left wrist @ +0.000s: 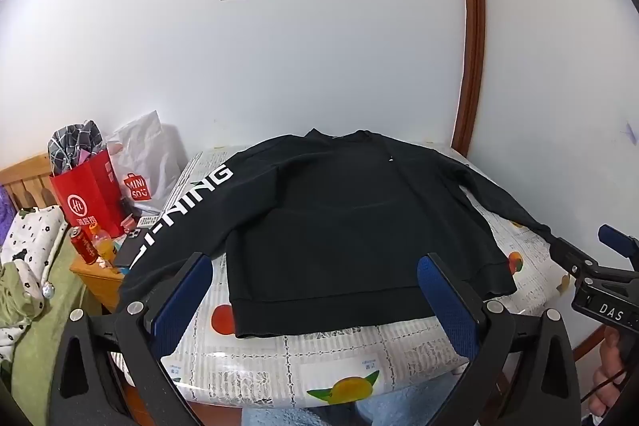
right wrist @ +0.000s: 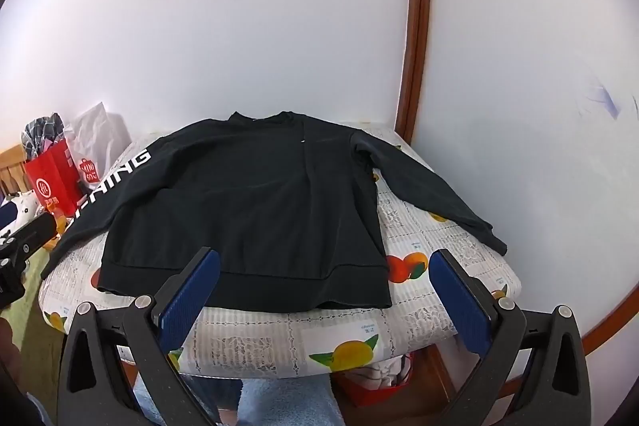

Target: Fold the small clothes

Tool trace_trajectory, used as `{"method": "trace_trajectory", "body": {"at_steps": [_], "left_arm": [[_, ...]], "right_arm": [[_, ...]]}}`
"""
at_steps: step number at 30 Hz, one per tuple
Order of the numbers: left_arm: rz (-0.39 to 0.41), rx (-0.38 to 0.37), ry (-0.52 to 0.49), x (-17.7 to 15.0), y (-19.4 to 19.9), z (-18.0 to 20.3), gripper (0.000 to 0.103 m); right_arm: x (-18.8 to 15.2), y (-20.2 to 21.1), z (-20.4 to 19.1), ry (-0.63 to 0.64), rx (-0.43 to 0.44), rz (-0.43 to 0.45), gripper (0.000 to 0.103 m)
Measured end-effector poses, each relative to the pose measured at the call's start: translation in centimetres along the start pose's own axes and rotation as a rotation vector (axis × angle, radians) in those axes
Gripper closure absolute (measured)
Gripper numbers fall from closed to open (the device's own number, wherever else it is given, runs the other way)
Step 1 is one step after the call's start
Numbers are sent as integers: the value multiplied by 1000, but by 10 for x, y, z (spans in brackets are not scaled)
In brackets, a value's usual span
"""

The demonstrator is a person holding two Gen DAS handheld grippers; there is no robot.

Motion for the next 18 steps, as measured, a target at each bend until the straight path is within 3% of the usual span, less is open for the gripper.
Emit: {"method": "trace_trajectory", "body": {"at_steps": [18], "left_arm": [[-16,4,19,2,-3,-2,0]], "right_arm": [[3,8,2,-7,-9,-1,0]]}}
Point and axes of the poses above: each gripper's, at about its wrist camera, not at the fingertips, and y roughly against the way its jaws point, z to its right, x to its top, the point moved 7 cm from there along -y, roughly the way its jaws point, and after that the axes turned 8 degrees about y, right-handed, at the moved point
